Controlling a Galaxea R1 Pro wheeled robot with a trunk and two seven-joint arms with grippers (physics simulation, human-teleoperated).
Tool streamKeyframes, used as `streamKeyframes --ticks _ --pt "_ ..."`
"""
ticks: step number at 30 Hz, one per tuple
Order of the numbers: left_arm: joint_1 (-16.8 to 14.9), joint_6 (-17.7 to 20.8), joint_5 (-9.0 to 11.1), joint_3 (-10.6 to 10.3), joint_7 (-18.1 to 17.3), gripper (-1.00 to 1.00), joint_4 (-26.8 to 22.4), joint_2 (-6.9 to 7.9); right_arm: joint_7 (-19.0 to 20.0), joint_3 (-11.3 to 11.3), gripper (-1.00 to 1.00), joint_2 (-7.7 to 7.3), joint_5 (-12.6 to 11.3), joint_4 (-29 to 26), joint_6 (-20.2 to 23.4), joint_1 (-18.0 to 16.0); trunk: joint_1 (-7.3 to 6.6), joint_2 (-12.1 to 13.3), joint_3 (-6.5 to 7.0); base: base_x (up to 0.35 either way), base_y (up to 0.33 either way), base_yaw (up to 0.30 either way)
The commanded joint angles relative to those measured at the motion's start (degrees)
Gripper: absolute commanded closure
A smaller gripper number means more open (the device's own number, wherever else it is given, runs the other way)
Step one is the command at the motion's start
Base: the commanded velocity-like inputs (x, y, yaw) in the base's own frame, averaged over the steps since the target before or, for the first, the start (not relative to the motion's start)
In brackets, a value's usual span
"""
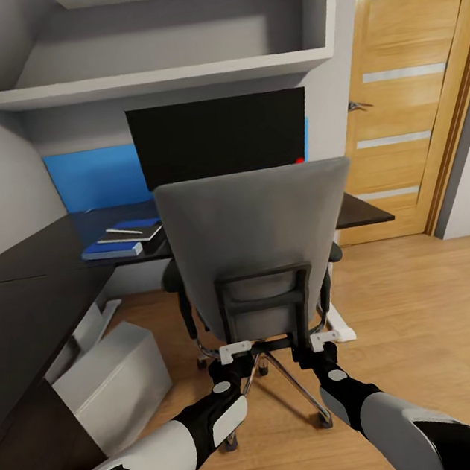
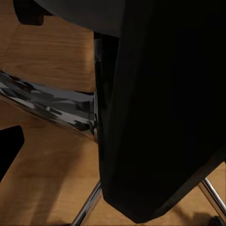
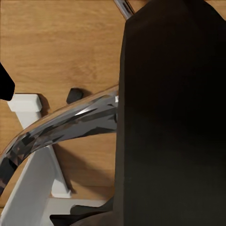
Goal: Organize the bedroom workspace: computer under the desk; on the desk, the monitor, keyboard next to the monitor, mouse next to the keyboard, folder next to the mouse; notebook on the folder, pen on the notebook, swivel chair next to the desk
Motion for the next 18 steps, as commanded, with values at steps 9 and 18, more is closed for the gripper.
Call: streamKeyframes --ticks 9,18 --pt "-0.08 -0.44 0.56 -0.47 0.24 -1.0 -0.01 0.0 -0.26 -0.44 -1.0 0.02 0.54 0.08 -0.16 -0.04 0.02 -0.02 -0.06 0.17 0.0 0.0" --pt "-0.08 -0.38 0.56 -0.47 0.24 -1.0 -0.01 0.0 -0.21 -0.44 -1.0 0.02 0.55 0.08 -0.16 -0.04 0.02 -0.02 -0.06 0.021 0.0 0.0"
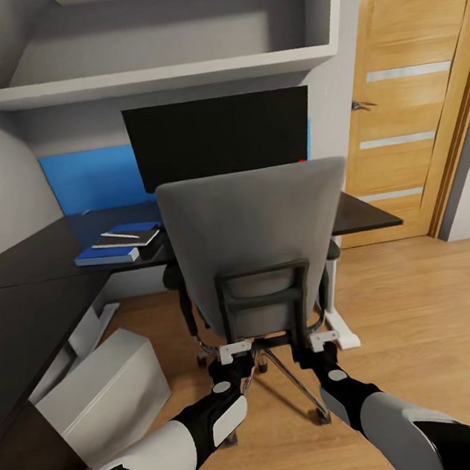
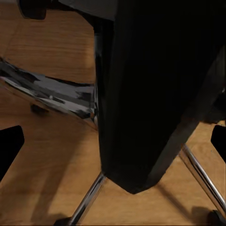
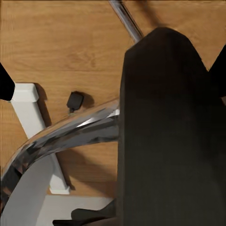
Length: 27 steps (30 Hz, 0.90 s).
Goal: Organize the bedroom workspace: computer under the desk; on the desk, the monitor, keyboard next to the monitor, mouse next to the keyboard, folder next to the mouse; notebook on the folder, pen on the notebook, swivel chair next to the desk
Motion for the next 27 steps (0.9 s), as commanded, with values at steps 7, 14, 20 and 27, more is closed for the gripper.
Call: streamKeyframes --ticks 7,14,20,27 --pt "-0.07 -0.35 0.6 -0.49 0.24 -1.0 -0.01 0.0 -0.25 -0.44 -1.0 0.02 0.61 0.07 -0.16 -0.04 -0.03 -0.03 -0.06 -0.291 0.0 0.0" --pt "-0.07 -0.35 0.6 -0.49 0.24 -1.0 -0.01 0.0 -0.26 -0.43 -1.0 0.02 0.61 0.07 -0.16 -0.04 -0.03 -0.03 -0.06 -0.331 0.0 0.0" --pt "-0.07 -0.29 0.6 -0.49 0.24 -1.0 -0.01 0.0 -0.24 -0.42 -1.0 0.02 0.61 0.07 -0.16 -0.04 -0.03 -0.03 -0.06 -0.336 0.0 0.0" --pt "-0.07 -0.26 0.6 -0.49 0.24 -1.0 -0.01 0.0 -0.23 -0.42 -1.0 0.02 0.61 0.07 -0.16 -0.04 -0.03 -0.03 -0.06 -0.336 -0.014 0.0"
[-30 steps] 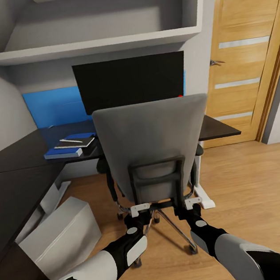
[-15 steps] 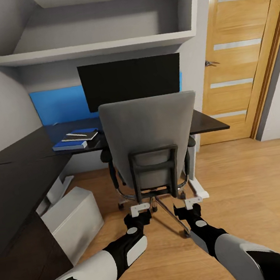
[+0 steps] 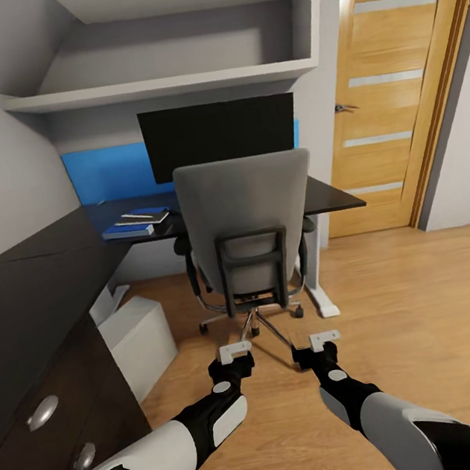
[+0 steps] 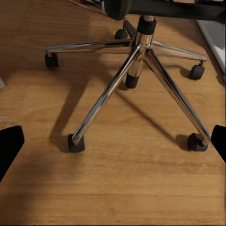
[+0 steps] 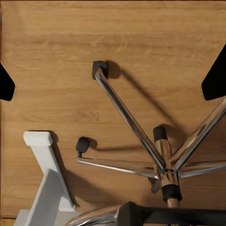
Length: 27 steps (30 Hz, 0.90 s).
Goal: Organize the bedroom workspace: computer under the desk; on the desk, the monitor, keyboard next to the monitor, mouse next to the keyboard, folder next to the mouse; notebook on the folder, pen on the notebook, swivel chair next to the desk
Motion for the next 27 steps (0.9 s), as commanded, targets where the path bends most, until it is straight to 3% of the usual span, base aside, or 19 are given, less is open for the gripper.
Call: streamKeyframes --ticks 1,6,27 --pt "-0.08 -0.36 0.6 -0.49 0.25 -1.0 -0.01 0.0 -0.23 -0.43 -1.0 0.02 0.58 0.06 -0.16 -0.04 -0.05 -0.03 -0.05 -0.336 -0.066 0.0" --pt "-0.08 -0.36 0.6 -0.56 0.31 -1.0 -0.01 0.0 -0.27 -0.43 -1.0 0.02 0.6 0.06 -0.12 -0.04 -0.05 -0.03 -0.05 -0.337 -0.109 0.0" --pt "-0.08 -0.32 0.61 -0.53 0.18 -1.0 -0.01 0.0 -0.31 -0.44 -1.0 0.02 0.59 0.06 -0.16 -0.04 -0.59 0.25 4.6 -0.33 -0.073 0.0"
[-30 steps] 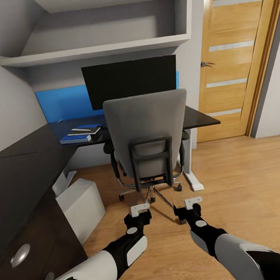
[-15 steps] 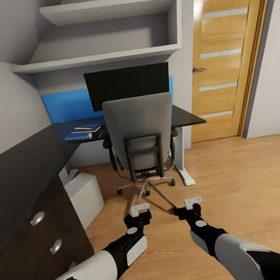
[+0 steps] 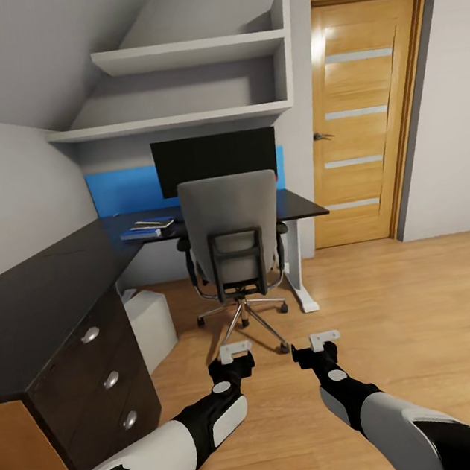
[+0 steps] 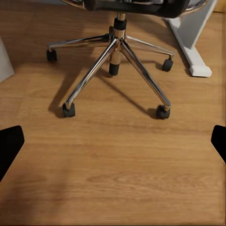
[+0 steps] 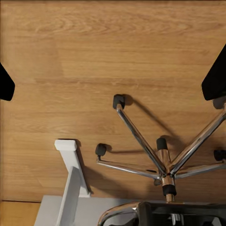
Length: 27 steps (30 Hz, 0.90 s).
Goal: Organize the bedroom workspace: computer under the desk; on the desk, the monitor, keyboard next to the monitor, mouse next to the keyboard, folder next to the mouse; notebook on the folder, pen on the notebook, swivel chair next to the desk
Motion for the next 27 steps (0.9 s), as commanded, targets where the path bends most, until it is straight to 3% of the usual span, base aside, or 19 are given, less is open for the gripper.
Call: streamKeyframes --ticks 1,12,27 --pt "-0.08 -0.32 0.64 -0.47 0.23 -1.0 -0.01 0.0 -0.24 -0.44 -1.0 0.02 0.6 0.07 -0.16 -0.04 -0.06 -0.01 0.17 -0.167 -0.005 0.0" --pt "-0.08 -0.22 0.76 -0.44 0.27 -1.0 -0.05 0.0 -0.16 -0.49 -1.0 0.02 0.56 0.07 -0.15 -0.04 -0.35 0.14 2.61 -0.044 -0.001 0.0" --pt "-0.08 -0.23 0.85 -0.37 0.38 -1.0 -0.18 0.0 -0.23 -0.51 -1.0 0.02 0.6 0.07 -0.15 -0.04 -3.63 6.14 5.3 -0.002 0.0 0.0"
